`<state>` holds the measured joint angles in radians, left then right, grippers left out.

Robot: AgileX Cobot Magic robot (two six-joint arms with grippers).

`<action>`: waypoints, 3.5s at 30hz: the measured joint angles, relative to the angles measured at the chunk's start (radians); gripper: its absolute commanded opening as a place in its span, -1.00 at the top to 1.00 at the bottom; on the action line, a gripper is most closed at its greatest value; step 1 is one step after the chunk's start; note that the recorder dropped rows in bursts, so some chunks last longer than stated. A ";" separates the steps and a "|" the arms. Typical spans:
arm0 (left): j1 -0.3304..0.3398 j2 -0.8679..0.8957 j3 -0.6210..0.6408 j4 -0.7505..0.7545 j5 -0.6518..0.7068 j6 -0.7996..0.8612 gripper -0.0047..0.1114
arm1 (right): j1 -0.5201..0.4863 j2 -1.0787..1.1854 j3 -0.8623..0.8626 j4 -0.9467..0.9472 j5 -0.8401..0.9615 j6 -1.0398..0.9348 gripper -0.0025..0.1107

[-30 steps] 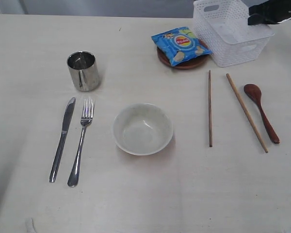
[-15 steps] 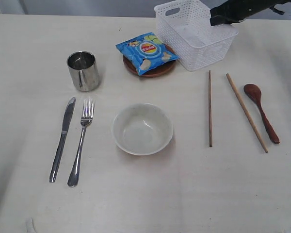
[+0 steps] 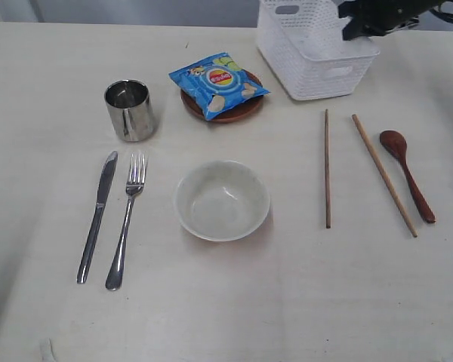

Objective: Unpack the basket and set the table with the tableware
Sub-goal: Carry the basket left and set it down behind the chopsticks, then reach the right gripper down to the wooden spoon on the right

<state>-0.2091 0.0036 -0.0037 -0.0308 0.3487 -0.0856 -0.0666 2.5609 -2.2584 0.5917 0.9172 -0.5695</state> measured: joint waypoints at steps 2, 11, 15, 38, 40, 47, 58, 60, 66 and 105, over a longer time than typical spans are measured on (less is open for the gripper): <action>0.000 0.000 0.000 0.000 0.000 0.000 0.92 | -0.054 -0.003 0.000 -0.011 0.004 0.042 0.96; 0.000 0.000 0.000 0.000 0.000 0.000 0.92 | -0.076 -0.081 0.004 -0.084 0.064 0.216 0.96; 0.000 0.000 0.000 0.000 0.000 0.000 0.92 | -0.025 -0.089 0.004 -0.184 0.055 0.275 0.96; 0.000 0.000 0.000 0.000 0.000 0.000 0.92 | 0.124 -0.089 0.022 -0.496 0.136 0.570 0.21; 0.000 0.000 0.000 0.000 0.000 0.000 0.92 | 0.117 -0.099 0.022 -0.481 0.136 0.570 -0.05; 0.000 0.000 0.000 0.000 0.000 0.000 0.92 | 0.095 -0.213 0.022 -0.458 0.154 0.570 0.37; 0.000 0.000 0.000 0.000 0.000 0.000 0.92 | 0.089 -0.665 0.519 -0.337 0.259 0.386 0.96; 0.000 0.000 0.000 0.000 0.000 0.000 0.92 | 0.089 -0.765 0.775 -0.359 0.143 0.388 0.96; 0.000 0.000 0.000 0.000 0.000 0.000 0.92 | 0.089 -0.890 1.229 -0.476 -0.158 0.388 0.82; 0.000 0.000 0.000 0.000 0.000 0.000 0.92 | 0.089 -0.634 1.233 -0.580 -0.346 0.425 0.96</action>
<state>-0.2091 0.0036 -0.0037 -0.0308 0.3487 -0.0856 0.0224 1.9268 -1.0249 0.0118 0.5707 -0.1443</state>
